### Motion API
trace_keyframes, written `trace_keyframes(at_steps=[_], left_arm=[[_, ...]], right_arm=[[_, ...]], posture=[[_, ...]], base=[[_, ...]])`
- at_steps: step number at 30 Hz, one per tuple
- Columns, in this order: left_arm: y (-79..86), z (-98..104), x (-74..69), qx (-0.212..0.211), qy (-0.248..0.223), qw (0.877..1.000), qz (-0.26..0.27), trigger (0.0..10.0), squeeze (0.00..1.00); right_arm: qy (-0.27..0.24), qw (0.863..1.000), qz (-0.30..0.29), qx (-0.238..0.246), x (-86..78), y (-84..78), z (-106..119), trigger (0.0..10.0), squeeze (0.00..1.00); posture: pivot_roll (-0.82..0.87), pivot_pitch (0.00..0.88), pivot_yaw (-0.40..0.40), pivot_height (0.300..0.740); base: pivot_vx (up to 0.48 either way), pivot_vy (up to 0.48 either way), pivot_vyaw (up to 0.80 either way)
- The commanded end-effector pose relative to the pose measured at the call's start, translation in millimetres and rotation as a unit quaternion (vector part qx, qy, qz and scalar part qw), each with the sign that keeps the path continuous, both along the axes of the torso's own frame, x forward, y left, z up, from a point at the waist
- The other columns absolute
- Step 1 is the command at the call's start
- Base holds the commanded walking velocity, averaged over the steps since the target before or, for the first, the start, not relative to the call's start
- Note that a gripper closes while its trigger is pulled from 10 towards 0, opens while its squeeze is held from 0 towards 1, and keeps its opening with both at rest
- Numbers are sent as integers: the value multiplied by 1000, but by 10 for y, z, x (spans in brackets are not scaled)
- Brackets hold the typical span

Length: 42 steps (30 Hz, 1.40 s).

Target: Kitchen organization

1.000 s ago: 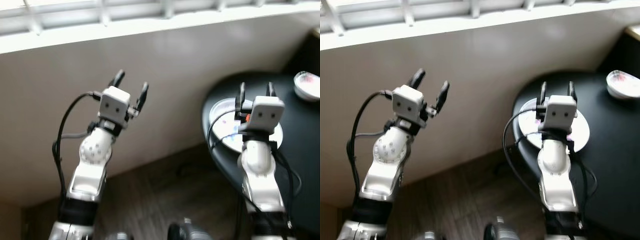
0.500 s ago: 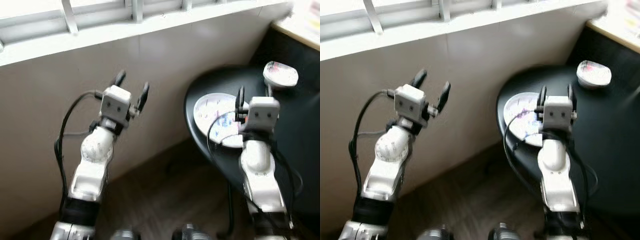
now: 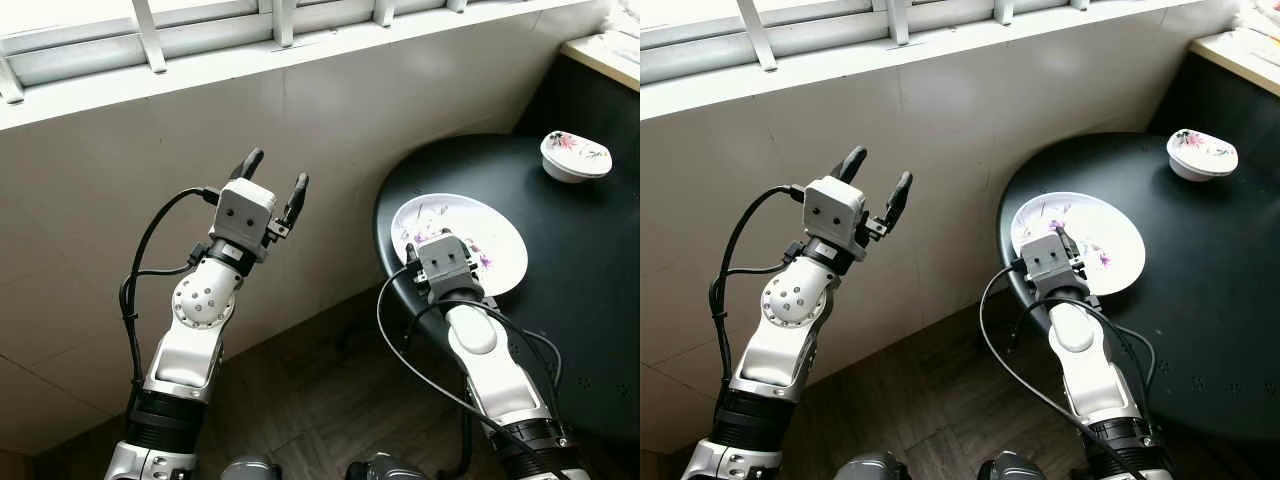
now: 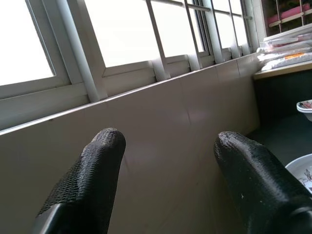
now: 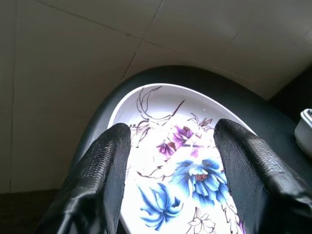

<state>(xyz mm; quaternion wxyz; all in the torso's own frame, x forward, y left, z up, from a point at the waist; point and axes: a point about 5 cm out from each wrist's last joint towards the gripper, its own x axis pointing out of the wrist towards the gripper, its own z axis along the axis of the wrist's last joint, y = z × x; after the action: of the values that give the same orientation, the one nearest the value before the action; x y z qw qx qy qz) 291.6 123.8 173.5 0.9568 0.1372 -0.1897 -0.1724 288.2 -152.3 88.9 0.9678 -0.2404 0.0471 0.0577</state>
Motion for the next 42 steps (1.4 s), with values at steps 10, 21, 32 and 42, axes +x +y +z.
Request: trace_keyframes(at_steps=[10, 21, 32, 42], left_arm=[[-27, -33, 4, 7, 10, 1000, -1, 10000, 0], [-30, -45, 9, 9, 13, 1000, 1, 10000, 0], [-30, -66, 13, 11, 18, 1000, 1, 10000, 0], [-28, -76, 10, 13, 19, 1000, 2, 10000, 0]], right_arm=[[75, 997, 24, 5, -27, 26, -137, 10000, 0], [122, 991, -30, 42, -29, -115, -219, 10000, 0], [155, 985, -47, 65, -50, -156, -273, 235, 0], [159, 984, -49, 64, -60, -164, -276, 0, 0]], posture=[[127, 11, -57, 740], [128, 10, -59, 740], [128, 10, -59, 740], [127, 12, -56, 740]], base=[[0, 0, 0], [0, 0, 0], [0, 0, 0], [0, 0, 0]])
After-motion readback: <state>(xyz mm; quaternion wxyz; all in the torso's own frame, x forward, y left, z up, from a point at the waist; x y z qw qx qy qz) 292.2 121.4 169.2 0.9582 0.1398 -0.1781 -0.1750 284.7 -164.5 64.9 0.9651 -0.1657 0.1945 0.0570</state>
